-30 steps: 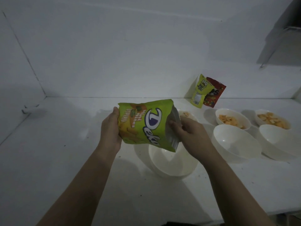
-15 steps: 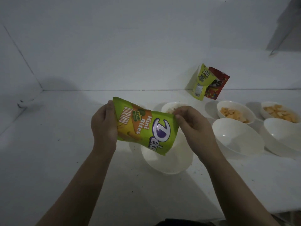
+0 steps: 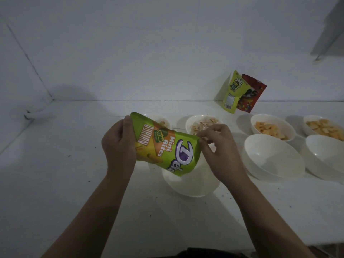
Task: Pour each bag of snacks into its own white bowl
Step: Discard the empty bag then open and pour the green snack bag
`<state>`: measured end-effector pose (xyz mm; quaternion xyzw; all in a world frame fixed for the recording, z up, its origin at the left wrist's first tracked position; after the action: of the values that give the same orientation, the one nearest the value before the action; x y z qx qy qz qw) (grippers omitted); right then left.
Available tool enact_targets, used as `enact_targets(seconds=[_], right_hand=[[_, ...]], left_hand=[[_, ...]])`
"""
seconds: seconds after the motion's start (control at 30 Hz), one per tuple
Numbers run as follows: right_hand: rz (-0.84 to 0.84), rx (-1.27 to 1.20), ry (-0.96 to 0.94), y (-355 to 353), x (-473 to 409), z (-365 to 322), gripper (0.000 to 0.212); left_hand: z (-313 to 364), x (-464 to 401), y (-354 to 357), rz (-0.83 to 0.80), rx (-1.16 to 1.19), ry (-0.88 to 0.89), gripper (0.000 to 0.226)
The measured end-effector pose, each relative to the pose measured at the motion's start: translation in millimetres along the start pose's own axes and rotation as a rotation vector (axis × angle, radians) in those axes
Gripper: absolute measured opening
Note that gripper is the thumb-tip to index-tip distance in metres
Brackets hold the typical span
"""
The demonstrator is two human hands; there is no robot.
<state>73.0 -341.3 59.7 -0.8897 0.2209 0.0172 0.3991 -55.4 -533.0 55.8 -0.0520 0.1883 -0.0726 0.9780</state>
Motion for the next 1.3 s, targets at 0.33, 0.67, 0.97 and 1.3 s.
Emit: enact_targets(seconds=[0.33,0.67,0.97,1.3], right_hand=[[0.03,0.107,-0.041,3,4,-2,0.014],[0.044,0.101,-0.04,2,5,-6,0.014],[0.016,-0.018,-0.007,-5,7,-16,0.015],[-0.223,-0.127,-0.038,2,15,-38,0.035]], left_hand=[[6,5,-4,-0.045,-0.015,0.078,0.046],[18,5,-9,-0.069,-0.075,0.147,0.047],[26,4,-13,-0.092,-0.097,0.181,0.049],[35,13,-3,-0.198,-0.195,0.207,0.049]])
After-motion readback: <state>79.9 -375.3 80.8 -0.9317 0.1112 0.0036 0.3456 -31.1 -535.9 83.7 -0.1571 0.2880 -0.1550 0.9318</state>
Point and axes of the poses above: each hand's wrist, its own x-axis away from the middle knuckle, its own y-axis out of the palm, z = x × y, the point moved 2 cm from there along -x, towards the middle knuckle, and after that the axes turned 13 degrees about -z, right-handed, at the moved point
